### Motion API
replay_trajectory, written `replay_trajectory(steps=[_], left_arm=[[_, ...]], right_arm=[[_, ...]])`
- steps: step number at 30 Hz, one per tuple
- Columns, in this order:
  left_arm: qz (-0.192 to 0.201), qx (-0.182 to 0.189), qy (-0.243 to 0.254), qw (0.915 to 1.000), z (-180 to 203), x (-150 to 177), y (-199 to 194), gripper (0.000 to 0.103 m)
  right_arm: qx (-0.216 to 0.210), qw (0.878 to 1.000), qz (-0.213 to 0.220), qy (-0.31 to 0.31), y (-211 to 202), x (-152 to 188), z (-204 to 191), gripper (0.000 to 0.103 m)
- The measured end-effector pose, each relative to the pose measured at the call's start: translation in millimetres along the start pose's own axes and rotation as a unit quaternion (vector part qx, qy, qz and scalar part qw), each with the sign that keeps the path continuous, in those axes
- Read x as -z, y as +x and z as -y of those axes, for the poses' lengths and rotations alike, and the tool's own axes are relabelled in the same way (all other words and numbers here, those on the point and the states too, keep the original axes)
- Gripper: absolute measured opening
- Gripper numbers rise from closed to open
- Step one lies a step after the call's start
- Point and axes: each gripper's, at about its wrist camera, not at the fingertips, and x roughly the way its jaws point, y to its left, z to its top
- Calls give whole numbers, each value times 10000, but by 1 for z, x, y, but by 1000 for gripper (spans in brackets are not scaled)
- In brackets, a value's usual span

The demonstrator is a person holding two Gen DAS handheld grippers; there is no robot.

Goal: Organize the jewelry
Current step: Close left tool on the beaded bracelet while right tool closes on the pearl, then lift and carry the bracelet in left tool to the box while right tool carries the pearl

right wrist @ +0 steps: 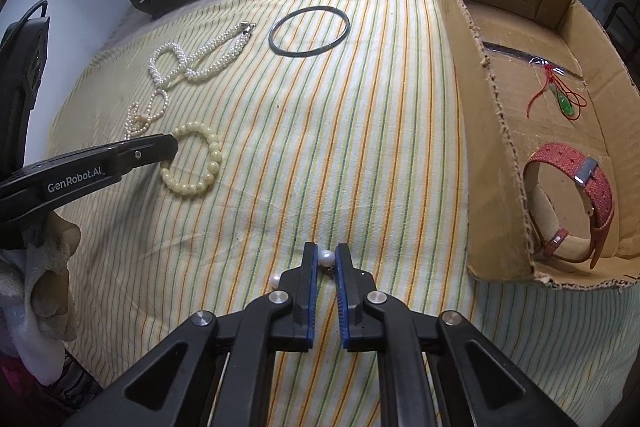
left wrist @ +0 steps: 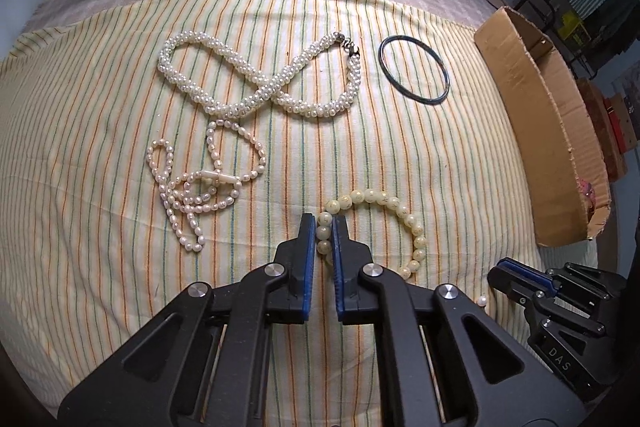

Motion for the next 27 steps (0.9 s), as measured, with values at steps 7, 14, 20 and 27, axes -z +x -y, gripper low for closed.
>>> replay_trajectory(steps=[7,14,20,27], left_arm=[[181,125,-22,9998,-1,1,-20,6],[371,239,24,9990,6,1,-38,5],[569,466,-56,9973,12,-2,-58,5],[862,585,-20,9946,20,-9,-80,5]], right_arm=[[-143,9997,170,114,-16,0,7,6],[-226,9992,311,80,-31,2,6,6],[-305,9982,521,-47,-52,4,0,6],[-348,9954,887,-130,-86,2,2,6]])
